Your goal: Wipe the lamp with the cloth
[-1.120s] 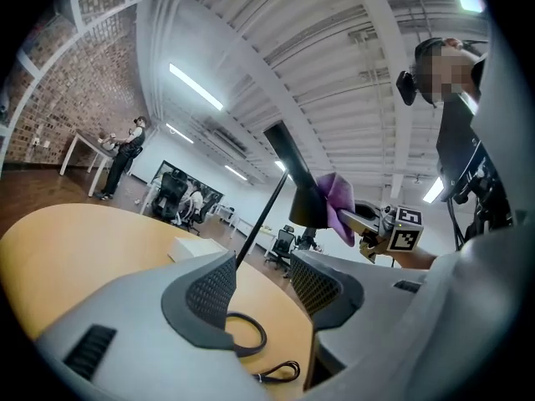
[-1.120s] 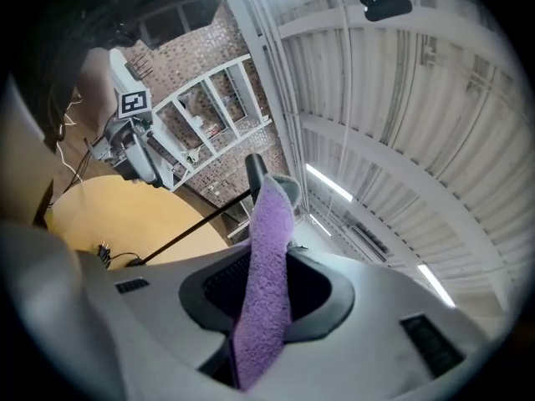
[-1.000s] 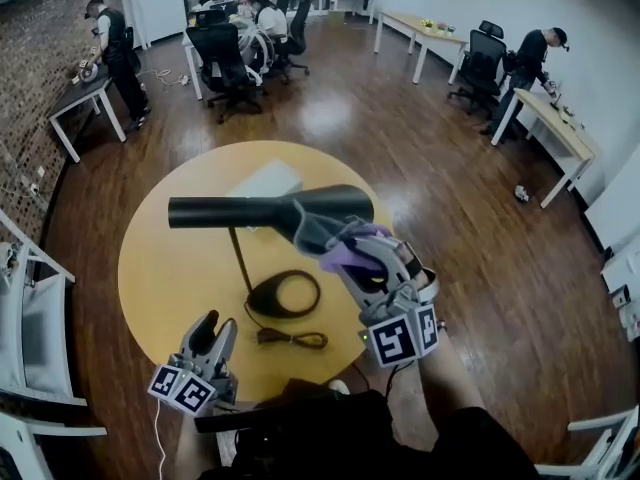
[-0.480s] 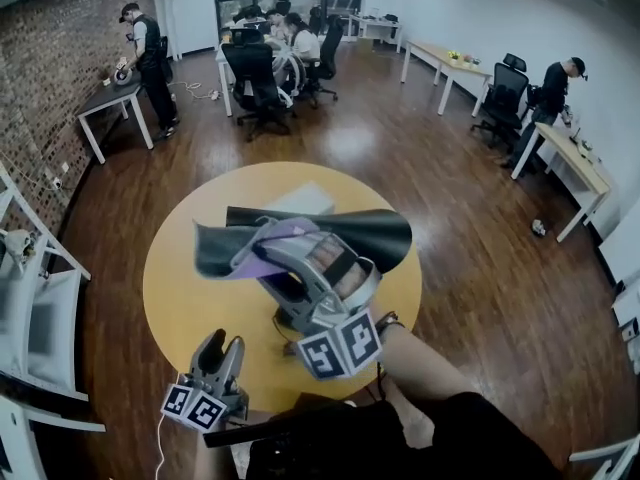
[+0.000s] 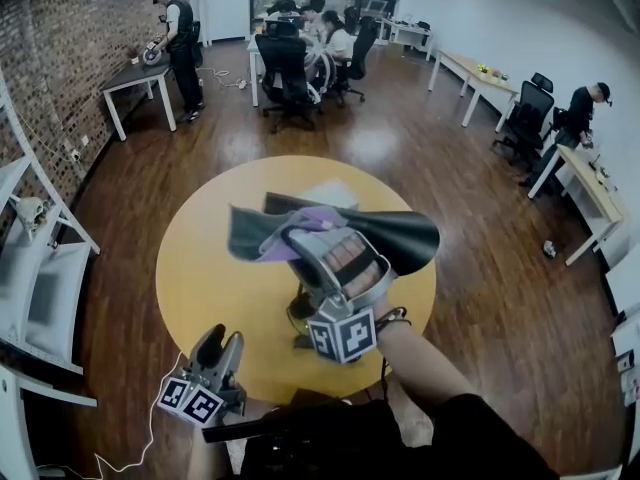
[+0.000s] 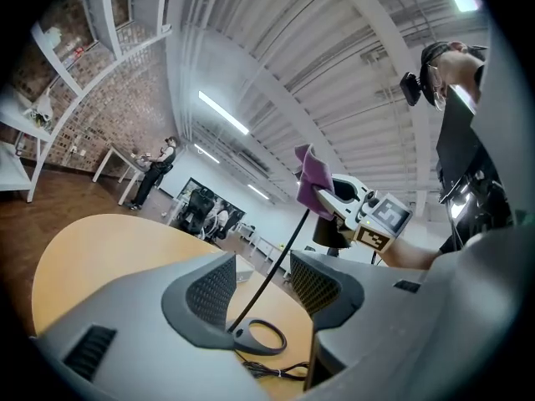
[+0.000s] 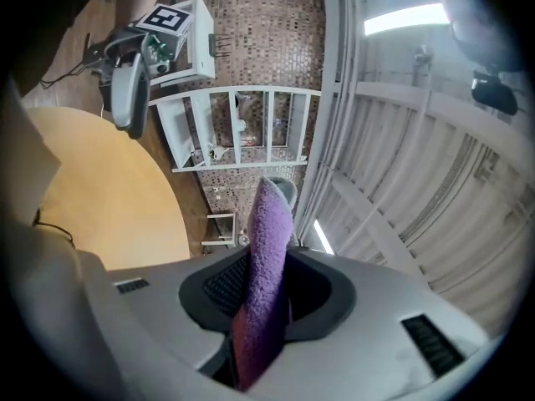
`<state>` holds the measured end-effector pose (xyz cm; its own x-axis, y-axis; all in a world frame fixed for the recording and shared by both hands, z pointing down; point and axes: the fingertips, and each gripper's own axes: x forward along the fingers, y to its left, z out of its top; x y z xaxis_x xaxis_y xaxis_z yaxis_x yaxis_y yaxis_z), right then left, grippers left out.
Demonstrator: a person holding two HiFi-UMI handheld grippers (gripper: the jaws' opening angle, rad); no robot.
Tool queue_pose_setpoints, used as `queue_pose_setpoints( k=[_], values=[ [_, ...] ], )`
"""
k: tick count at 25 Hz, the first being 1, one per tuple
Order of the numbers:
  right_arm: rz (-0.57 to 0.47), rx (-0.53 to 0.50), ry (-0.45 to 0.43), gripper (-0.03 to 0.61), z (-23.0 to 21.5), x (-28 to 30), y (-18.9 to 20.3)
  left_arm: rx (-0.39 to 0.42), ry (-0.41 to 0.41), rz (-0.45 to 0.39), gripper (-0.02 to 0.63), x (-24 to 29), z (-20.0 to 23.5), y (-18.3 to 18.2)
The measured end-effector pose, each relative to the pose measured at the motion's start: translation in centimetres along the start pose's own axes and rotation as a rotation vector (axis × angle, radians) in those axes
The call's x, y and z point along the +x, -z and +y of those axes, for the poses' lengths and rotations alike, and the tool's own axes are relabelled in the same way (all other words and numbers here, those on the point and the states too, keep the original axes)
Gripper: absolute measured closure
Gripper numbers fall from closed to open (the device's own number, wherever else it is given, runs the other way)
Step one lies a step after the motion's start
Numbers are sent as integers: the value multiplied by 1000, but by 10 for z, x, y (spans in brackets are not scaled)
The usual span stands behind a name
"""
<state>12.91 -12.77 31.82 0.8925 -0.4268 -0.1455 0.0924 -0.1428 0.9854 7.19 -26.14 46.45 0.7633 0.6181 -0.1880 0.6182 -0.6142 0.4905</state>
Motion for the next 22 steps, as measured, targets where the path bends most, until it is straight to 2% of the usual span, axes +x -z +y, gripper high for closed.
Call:
queue_pose_setpoints(
  k=[4,12,22],
  values=[
    [73,-9,-47,474,19,-7,13,-1,62,34,425,12,-2,3],
    [330,26,-163,474,34,-38,66,-17,163,99,425,42,-28,18],
    [428,-4,-159,474,52,-77,84,-25,225,152,425,52,-34,24]
  ],
)
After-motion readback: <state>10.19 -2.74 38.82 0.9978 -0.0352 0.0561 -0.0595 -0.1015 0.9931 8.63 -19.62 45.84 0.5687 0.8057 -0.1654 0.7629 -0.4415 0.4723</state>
